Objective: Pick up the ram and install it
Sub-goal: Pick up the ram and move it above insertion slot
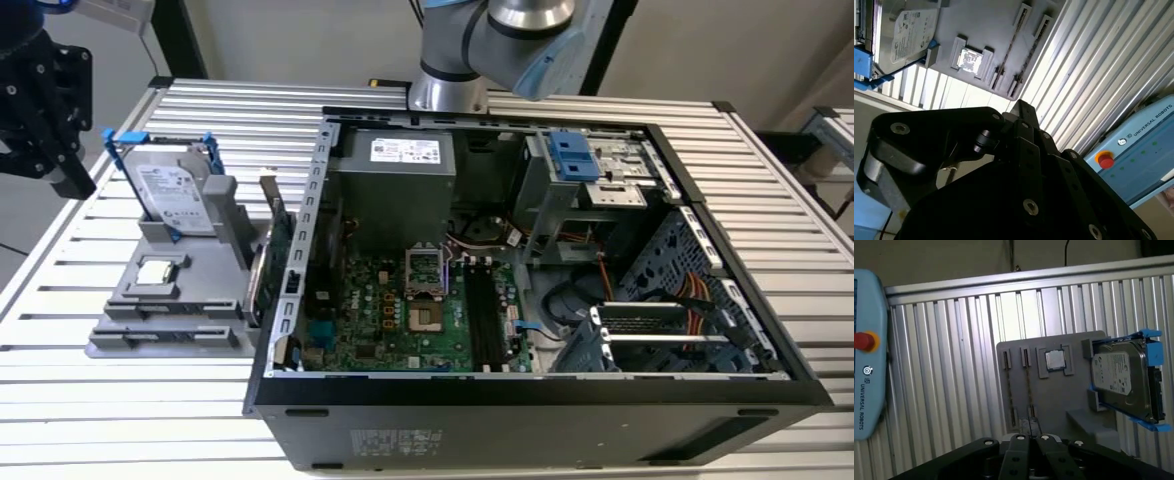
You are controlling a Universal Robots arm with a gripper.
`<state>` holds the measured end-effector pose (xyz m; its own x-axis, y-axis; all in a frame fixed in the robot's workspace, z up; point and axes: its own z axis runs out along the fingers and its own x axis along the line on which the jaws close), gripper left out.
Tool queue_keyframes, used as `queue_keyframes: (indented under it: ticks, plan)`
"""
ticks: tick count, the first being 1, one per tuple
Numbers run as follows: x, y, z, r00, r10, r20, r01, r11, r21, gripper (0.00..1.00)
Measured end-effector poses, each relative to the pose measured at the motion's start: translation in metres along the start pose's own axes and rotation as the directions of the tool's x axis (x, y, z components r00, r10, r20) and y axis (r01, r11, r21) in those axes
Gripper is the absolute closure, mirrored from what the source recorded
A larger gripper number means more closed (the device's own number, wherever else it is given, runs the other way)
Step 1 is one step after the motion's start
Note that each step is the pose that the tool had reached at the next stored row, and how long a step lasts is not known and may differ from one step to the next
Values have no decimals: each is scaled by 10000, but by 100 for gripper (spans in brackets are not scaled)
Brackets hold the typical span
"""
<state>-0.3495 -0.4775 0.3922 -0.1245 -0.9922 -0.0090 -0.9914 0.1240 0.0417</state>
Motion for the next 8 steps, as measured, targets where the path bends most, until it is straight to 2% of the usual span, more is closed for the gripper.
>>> queue_keyframes:
  ticks: [8]
  plan:
    - [0,0,1,9994,-348,-14,348,9994,-2,100]
